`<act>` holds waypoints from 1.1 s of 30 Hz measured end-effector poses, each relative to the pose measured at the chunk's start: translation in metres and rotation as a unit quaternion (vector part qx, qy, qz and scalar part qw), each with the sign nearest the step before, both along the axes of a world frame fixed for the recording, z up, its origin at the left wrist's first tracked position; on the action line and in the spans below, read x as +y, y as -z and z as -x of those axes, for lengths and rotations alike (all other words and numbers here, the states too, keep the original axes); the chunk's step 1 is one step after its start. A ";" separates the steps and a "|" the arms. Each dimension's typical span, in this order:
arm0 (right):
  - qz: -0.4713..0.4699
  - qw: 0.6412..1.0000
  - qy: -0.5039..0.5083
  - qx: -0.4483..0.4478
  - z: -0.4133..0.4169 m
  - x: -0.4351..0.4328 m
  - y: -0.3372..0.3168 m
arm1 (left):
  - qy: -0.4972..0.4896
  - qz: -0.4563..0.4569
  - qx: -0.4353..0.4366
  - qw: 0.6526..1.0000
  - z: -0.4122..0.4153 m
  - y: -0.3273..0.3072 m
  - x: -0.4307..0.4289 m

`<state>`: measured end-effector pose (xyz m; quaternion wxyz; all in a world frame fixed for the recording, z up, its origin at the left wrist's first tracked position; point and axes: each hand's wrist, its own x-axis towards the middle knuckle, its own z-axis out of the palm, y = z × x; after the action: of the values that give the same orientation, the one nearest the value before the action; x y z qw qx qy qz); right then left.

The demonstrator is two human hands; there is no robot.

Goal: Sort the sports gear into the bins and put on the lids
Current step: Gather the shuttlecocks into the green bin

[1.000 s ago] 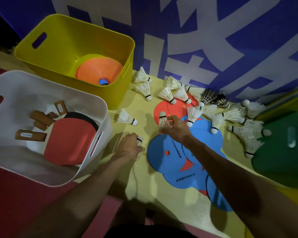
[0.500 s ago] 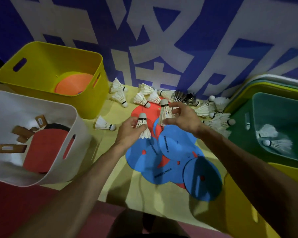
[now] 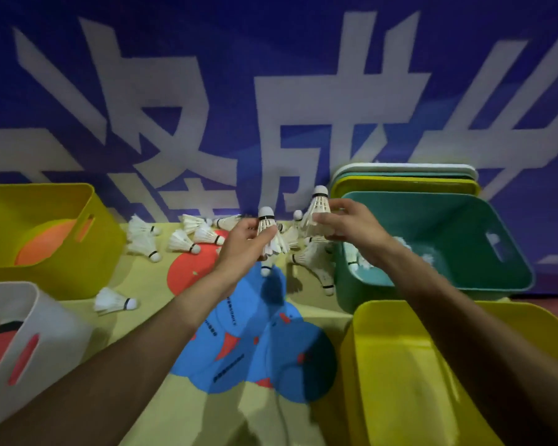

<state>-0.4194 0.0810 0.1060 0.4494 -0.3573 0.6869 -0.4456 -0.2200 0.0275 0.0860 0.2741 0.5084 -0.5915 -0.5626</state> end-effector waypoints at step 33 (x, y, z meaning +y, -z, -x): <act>-0.040 0.990 0.126 0.054 0.057 0.037 0.008 | 0.057 -0.040 0.006 0.998 0.074 -0.027 0.008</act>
<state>-0.4762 0.1180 0.0980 0.3655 -0.2733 0.7672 -0.4507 -0.2940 0.0355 0.1131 0.2246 0.4814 -0.5947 -0.6034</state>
